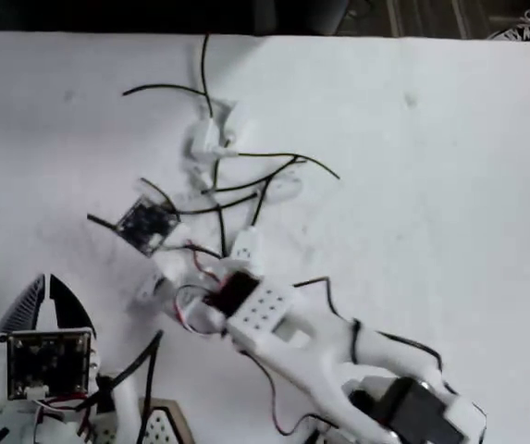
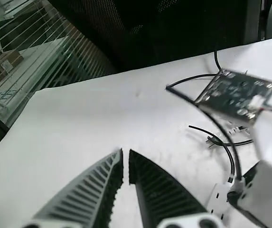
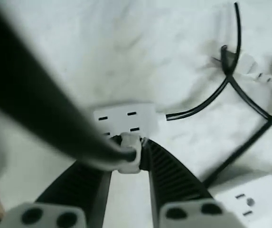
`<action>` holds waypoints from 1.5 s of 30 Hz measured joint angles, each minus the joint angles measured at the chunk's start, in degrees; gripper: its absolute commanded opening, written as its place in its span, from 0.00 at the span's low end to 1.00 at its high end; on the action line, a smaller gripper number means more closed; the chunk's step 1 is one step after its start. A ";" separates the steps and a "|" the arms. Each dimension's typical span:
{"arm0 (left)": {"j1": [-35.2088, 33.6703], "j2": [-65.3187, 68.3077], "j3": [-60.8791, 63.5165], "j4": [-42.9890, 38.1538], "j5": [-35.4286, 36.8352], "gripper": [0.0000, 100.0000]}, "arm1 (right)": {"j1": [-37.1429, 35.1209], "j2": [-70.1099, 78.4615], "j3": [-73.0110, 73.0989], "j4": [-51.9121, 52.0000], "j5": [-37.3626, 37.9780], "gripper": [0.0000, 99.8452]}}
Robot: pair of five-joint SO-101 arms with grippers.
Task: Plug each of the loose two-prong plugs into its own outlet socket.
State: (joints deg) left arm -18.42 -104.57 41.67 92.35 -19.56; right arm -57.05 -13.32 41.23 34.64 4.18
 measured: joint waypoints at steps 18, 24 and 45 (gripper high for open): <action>0.00 0.00 0.00 0.00 0.00 0.05 | -3.78 10.55 -2.55 -11.96 0.00 0.02; 0.00 0.00 0.00 0.00 0.00 0.05 | -3.78 10.64 -2.99 -11.25 0.00 0.02; 0.00 0.00 0.00 0.00 0.00 0.05 | -3.60 9.93 -3.25 -7.65 0.00 0.02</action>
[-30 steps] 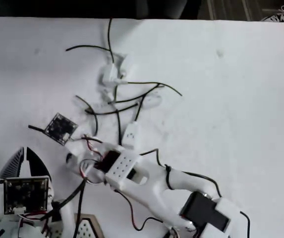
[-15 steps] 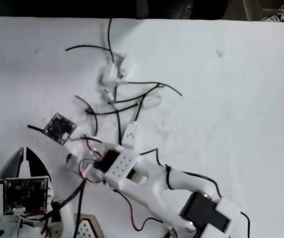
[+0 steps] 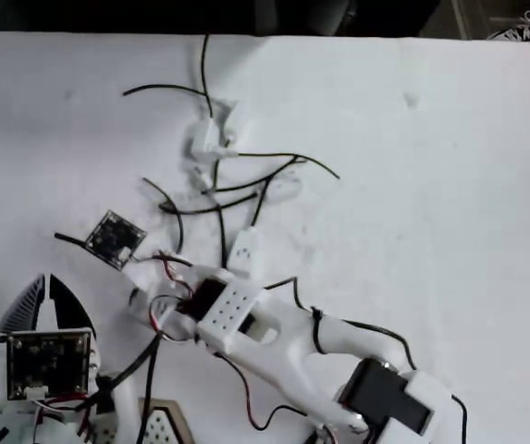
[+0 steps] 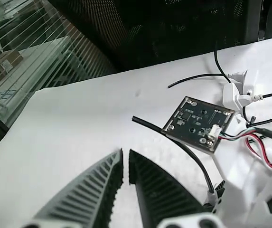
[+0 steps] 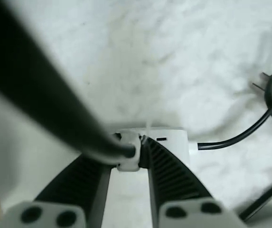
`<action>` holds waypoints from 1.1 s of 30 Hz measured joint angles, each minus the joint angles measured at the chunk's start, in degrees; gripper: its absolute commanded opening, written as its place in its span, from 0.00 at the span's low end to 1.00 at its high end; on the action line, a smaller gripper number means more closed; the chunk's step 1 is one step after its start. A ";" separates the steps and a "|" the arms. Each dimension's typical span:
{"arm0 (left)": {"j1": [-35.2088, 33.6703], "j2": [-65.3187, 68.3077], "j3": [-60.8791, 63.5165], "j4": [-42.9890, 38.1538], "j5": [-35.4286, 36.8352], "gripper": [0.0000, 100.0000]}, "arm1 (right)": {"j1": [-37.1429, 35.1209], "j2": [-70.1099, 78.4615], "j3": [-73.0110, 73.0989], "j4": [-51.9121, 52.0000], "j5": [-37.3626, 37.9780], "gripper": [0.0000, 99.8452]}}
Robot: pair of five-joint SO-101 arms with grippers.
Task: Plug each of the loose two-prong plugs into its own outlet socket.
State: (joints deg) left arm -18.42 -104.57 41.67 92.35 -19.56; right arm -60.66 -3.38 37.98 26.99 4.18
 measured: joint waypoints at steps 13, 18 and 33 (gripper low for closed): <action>0.00 0.00 0.00 0.00 0.00 0.05 | 1.41 2.64 0.18 -0.35 0.00 0.02; 0.00 0.00 0.00 0.00 0.00 0.05 | 1.85 8.00 -1.76 -0.79 0.00 0.02; 0.00 0.00 0.00 0.00 0.00 0.05 | 2.29 9.93 -4.40 5.10 -0.09 0.02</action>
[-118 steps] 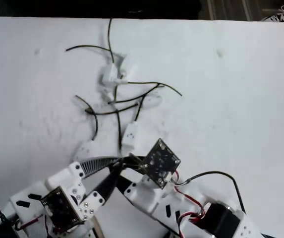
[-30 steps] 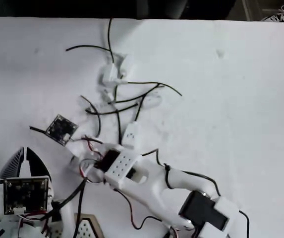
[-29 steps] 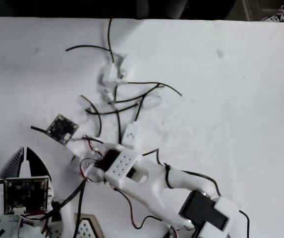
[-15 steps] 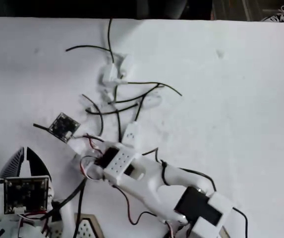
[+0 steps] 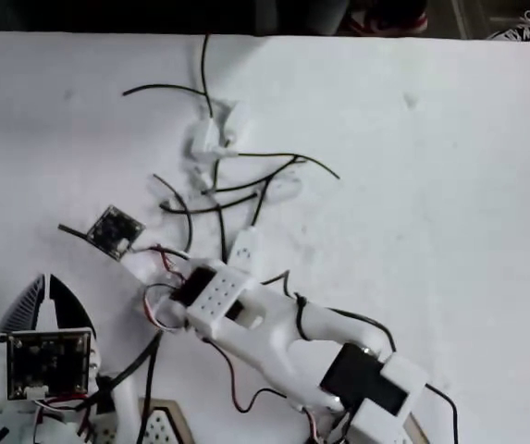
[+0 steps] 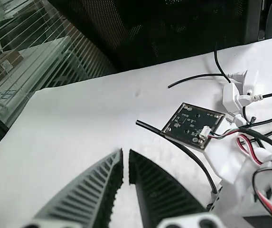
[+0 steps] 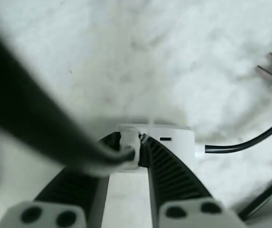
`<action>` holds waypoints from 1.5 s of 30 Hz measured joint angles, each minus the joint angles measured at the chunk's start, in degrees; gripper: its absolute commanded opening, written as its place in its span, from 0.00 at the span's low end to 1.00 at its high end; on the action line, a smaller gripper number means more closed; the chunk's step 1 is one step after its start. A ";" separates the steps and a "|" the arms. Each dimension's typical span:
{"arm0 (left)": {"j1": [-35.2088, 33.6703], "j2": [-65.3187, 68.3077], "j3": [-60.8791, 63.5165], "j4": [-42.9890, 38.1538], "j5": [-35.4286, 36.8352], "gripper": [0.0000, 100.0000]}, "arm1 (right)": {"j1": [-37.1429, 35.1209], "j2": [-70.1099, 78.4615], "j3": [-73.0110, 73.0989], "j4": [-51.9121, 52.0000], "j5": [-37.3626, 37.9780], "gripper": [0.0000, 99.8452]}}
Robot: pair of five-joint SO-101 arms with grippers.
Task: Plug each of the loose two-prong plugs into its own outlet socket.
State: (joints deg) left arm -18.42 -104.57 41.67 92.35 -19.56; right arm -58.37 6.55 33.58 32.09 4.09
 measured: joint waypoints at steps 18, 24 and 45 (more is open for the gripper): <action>0.00 0.00 -8.35 1.85 0.00 0.25 | 0.00 -2.99 -2.02 4.57 0.18 0.18; -1.76 0.00 -9.93 1.85 0.00 0.25 | 0.44 -11.60 -1.67 12.04 0.18 0.18; -16.18 39.56 -10.20 0.88 -18.46 0.25 | 25.32 -49.85 -1.67 37.45 0.18 0.18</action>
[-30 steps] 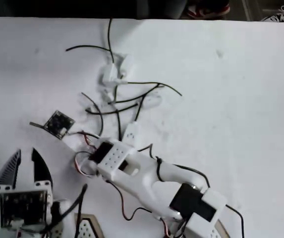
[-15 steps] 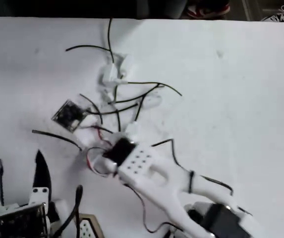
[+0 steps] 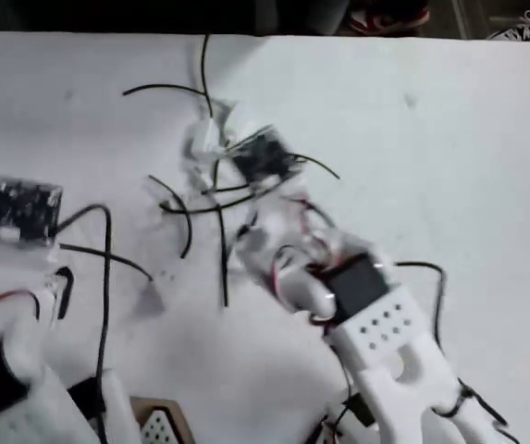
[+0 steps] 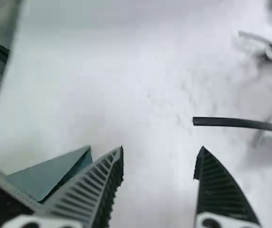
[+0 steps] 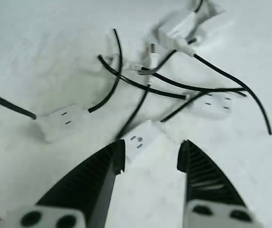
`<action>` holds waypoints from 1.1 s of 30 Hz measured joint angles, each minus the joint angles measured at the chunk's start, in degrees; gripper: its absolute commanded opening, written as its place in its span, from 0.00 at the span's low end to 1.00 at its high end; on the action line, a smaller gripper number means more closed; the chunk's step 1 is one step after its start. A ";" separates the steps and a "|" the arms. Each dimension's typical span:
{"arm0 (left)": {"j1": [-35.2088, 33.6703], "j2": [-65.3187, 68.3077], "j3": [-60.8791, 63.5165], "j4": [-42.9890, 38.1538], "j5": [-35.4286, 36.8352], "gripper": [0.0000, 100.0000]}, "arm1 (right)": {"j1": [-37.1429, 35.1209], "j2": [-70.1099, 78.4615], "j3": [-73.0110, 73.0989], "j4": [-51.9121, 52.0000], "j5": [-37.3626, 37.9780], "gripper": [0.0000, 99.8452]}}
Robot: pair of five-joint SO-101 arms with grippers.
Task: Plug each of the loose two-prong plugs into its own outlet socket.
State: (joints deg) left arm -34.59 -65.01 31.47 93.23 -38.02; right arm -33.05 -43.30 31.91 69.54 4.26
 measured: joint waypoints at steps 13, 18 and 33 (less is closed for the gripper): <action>13.01 3.52 21.10 -4.57 -7.91 0.29 | 7.65 -0.88 1.67 1.23 0.00 0.18; 18.81 3.52 32.44 -14.42 -5.54 0.29 | 7.65 -0.88 1.67 1.23 0.00 0.18; 33.23 3.60 42.11 -30.51 12.84 0.29 | 7.65 -1.05 4.31 1.23 0.00 0.18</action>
State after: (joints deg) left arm -1.36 -61.41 73.58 62.73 -25.19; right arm -25.41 -44.35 36.22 70.77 4.26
